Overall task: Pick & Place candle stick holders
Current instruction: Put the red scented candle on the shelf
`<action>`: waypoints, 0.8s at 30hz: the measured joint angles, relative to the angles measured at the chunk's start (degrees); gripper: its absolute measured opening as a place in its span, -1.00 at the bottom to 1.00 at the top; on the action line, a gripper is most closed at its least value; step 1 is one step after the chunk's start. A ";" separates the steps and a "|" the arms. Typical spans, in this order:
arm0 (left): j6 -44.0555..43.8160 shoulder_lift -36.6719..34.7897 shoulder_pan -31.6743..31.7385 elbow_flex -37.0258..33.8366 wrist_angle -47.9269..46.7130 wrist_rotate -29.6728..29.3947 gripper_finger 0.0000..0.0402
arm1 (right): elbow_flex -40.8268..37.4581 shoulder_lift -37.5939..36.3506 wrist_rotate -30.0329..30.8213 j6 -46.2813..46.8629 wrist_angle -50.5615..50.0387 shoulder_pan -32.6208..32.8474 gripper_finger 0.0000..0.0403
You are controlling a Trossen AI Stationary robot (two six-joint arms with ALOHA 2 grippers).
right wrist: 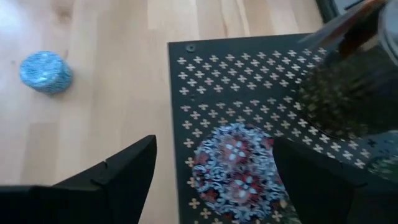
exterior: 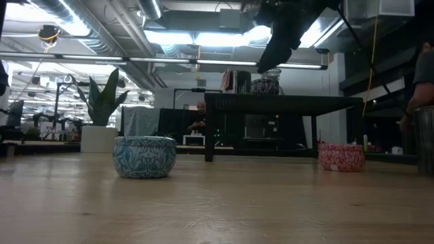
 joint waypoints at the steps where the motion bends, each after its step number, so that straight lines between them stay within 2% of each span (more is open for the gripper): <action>1: 0.00 0.00 0.00 0.00 0.00 0.00 -0.99 | 0.00 0.09 0.58 0.01 0.01 0.00 0.61; 18: 0.00 0.00 0.00 0.00 0.00 -0.02 -0.99 | 0.65 -0.42 1.88 -0.14 -3.11 1.64 0.61; 24: 0.15 0.00 0.01 0.00 0.00 -0.02 -0.99 | 5.15 -0.84 9.22 1.92 -11.39 4.16 0.61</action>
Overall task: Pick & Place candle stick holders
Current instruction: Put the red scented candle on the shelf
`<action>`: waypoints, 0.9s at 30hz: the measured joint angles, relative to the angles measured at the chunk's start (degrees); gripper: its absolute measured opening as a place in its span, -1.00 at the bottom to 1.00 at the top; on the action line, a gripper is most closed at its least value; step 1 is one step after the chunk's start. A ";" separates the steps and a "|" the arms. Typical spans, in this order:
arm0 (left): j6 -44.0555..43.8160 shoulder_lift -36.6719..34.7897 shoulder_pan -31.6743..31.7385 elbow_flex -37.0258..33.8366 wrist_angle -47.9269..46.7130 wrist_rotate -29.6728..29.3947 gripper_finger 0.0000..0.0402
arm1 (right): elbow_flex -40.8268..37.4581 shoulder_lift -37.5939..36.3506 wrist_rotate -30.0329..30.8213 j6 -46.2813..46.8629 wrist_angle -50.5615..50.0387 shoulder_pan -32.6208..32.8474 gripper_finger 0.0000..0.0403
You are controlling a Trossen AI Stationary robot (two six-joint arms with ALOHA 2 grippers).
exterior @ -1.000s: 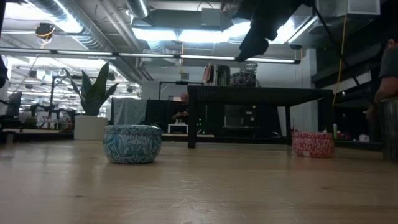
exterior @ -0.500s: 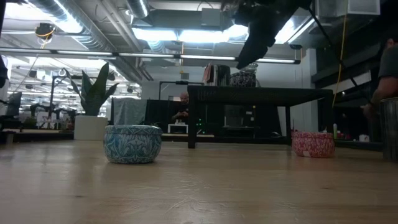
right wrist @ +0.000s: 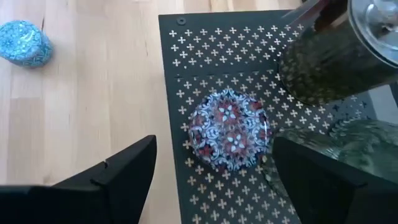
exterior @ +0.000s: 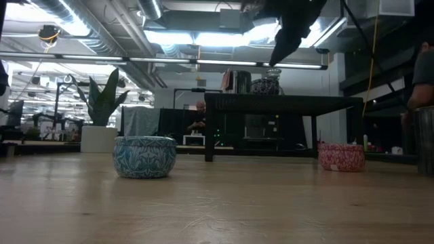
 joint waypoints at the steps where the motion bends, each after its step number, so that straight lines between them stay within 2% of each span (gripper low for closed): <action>1: 0.43 0.02 0.01 0.00 0.00 -0.02 -0.99 | 0.28 -0.13 0.12 0.06 -0.50 0.12 0.61; 6: 2.37 0.02 0.04 0.00 0.02 -0.14 -0.99 | 0.34 -0.31 0.23 0.51 -1.44 0.36 0.61; 12: 2.36 0.02 0.43 0.00 0.04 -0.33 -0.99 | 0.35 -0.11 0.42 -2.08 1.94 0.34 0.61; 22: 2.37 0.02 0.37 0.00 0.07 -0.31 -0.99 | 0.36 4.41 0.29 -4.65 3.13 0.19 0.61; 27: 2.37 0.04 0.36 0.00 0.09 -0.31 -0.99 | 0.36 6.02 2.62 -4.90 3.51 0.15 0.61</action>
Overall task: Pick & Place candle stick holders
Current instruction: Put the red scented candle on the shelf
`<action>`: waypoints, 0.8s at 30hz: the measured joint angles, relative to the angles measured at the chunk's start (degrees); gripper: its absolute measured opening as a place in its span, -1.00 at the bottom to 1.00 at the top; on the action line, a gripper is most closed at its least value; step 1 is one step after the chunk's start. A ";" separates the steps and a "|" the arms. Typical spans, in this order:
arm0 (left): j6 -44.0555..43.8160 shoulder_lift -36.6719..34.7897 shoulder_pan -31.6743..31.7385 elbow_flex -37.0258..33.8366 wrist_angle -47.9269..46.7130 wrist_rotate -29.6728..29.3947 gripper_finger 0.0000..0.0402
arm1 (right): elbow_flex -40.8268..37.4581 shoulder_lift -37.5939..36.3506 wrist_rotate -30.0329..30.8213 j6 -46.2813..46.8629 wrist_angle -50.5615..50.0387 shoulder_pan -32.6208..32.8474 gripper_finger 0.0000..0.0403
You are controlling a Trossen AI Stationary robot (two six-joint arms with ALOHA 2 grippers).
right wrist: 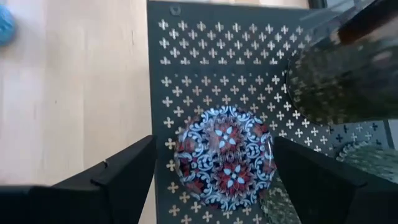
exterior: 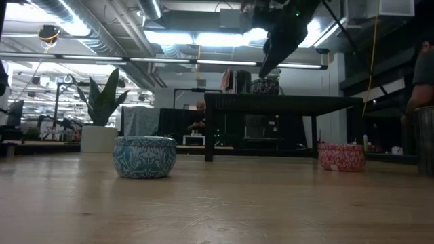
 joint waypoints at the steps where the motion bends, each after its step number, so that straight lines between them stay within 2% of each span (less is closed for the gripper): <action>1: 0.00 -0.02 0.01 0.00 0.00 0.00 -0.99 | 0.00 0.18 0.01 0.00 -0.18 -0.01 0.61; 24: 0.02 0.00 0.00 -0.01 0.00 0.02 -0.99 | 0.00 1.25 -1.36 3.06 -0.28 -2.99 0.61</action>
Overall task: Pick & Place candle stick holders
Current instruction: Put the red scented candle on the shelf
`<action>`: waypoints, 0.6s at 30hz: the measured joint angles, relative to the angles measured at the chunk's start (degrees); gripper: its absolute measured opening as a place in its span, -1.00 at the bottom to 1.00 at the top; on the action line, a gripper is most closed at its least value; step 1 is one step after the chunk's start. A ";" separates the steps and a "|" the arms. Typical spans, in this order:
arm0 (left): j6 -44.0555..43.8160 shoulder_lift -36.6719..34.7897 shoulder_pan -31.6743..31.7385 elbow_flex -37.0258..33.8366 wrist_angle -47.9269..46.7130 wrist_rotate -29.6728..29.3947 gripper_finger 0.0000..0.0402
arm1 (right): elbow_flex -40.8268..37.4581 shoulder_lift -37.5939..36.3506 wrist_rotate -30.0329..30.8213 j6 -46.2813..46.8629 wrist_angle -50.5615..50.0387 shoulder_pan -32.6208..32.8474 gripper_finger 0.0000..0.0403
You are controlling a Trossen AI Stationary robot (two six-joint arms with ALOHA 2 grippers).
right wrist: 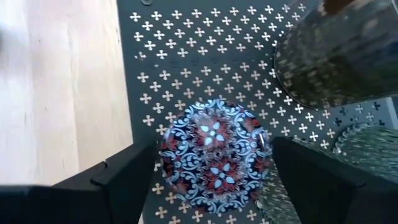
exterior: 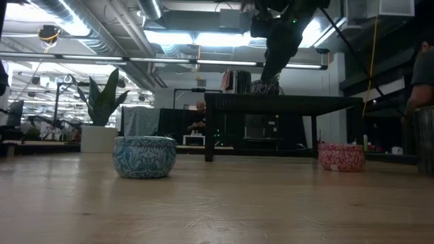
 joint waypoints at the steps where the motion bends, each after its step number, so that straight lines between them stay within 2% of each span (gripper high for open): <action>1: 0.00 0.00 0.00 0.01 0.00 0.00 -0.99 | 0.00 0.21 0.00 0.00 -0.11 -0.04 0.61; 18: 0.02 0.00 0.00 -0.01 0.00 0.02 -0.99 | 0.07 1.85 -0.63 0.20 -0.69 -0.17 0.57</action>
